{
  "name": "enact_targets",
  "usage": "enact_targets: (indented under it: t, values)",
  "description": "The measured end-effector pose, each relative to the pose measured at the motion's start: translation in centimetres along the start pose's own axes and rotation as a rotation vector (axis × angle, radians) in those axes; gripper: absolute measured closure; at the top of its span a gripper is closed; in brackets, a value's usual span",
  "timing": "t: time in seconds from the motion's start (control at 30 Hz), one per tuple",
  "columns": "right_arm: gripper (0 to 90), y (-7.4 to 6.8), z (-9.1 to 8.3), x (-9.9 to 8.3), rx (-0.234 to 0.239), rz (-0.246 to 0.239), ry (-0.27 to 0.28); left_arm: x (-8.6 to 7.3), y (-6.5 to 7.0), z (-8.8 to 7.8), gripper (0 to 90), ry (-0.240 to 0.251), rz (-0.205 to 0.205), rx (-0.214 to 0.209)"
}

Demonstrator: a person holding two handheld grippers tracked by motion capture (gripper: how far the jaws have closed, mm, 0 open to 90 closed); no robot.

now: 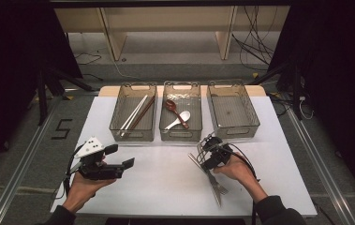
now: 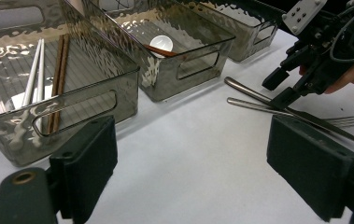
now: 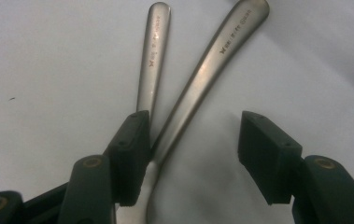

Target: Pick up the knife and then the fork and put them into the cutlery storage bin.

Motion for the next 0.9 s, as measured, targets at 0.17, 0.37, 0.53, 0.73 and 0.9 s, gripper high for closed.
enact_targets:
  t: [0.17, 0.37, 0.53, 0.73, 0.9]
  values:
    - [47.2, 0.12, 0.13, -0.03, 0.004, 0.007, -0.011, 0.0, -0.03, 0.1, 15.7, -0.004, -0.002, 0.0]
    - [51.4, 0.03, 0.28, -0.03, -0.023, -0.008, -0.03, -0.01, 0.04, 0.04, 15.7, -0.002, 0.0, -0.002]
    - [56.2, -0.18, 0.24, 0.07, -0.029, -0.01, -0.05, -0.07, 0.06, -0.12, 15.7, -0.002, 0.002, -0.002]
    - [61.1, -0.43, 0.17, 0.14, -0.02, -0.03, -0.071, -0.06, 0.06, -0.1, 15.7, -0.003, 0.003, -0.003]
    - [63.9, -0.43, 0.24, 0.27, -0.019, -0.051, -0.087, -0.07, 0.07, -0.08, 15.7, -0.004, 0.004, -0.003]
Point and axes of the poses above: each handheld gripper's, and its own axes: z roughly forward along the jaws, x roughly out of its top, y roughly to its right, the point moved 2 cm from there along z, roughly forward along the jaws, and after that the axes turned 6 degrees about y, right-handed, at the moved point
